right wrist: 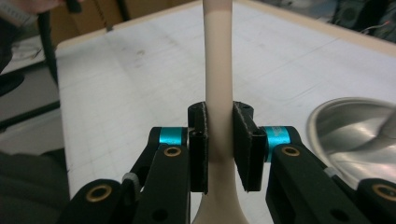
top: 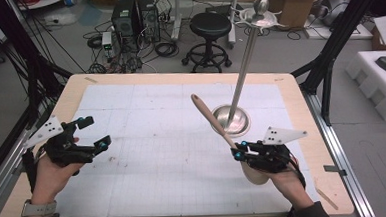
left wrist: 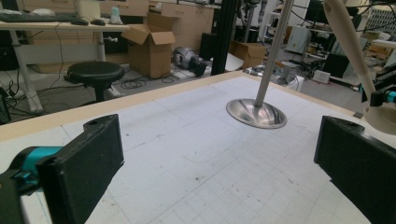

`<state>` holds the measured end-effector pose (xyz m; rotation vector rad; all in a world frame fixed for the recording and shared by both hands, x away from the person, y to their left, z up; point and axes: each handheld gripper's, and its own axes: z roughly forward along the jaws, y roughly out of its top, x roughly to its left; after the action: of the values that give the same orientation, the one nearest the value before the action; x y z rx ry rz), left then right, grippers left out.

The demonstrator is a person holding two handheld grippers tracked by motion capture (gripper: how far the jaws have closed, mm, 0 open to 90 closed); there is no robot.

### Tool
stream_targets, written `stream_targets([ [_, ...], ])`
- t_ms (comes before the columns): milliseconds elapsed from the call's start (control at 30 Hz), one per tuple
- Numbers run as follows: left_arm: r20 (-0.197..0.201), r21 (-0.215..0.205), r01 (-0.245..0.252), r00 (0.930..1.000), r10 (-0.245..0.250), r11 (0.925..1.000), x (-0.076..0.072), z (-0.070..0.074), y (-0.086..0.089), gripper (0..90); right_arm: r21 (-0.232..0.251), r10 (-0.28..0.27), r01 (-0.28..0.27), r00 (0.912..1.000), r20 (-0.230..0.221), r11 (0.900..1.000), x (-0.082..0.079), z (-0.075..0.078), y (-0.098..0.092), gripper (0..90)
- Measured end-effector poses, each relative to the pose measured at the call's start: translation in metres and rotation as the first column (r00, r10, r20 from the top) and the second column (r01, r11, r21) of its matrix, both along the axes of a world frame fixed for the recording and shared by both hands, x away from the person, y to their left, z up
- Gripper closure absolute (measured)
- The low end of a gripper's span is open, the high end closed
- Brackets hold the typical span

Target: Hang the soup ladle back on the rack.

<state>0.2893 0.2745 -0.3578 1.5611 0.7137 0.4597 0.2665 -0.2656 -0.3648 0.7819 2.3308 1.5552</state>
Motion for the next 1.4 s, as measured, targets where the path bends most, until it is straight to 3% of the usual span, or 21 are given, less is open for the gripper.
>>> stream_targets([
  [167, 0.002, 0.001, 0.000, 1.0000, 0.000, 1.0000, 0.000, 0.000, 0.001, 1.8, 0.060, -0.055, 0.053, 0.9974, 0.045, 0.997, -0.001, 0.004, -0.015, 77.6],
  [400, 0.001, 0.001, -0.002, 1.0000, 0.002, 1.0000, 0.000, 0.000, 0.000, 1.8, 0.125, -0.143, 0.133, 0.9868, 0.076, 0.983, -0.001, 0.007, -0.037, 77.6],
  [633, 0.006, 0.006, 0.004, 1.0000, -0.004, 1.0000, -0.001, 0.002, -0.002, 1.8, 0.137, -0.200, 0.185, 0.9739, 0.108, 0.973, 0.012, 0.012, -0.055, 77.7],
  [933, 0.002, 0.010, 0.004, 1.0000, -0.004, 0.9999, -0.001, 0.001, -0.001, 1.8, 0.154, -0.226, 0.206, 0.9666, 0.122, 0.966, 0.019, 0.023, -0.072, 77.7],
  [1400, 0.000, 0.012, 0.007, 1.0000, -0.007, 0.9999, -0.001, 0.001, -0.002, 1.8, 0.234, -0.257, 0.216, 0.9528, 0.162, 0.948, 0.025, 0.046, -0.100, 77.6],
])
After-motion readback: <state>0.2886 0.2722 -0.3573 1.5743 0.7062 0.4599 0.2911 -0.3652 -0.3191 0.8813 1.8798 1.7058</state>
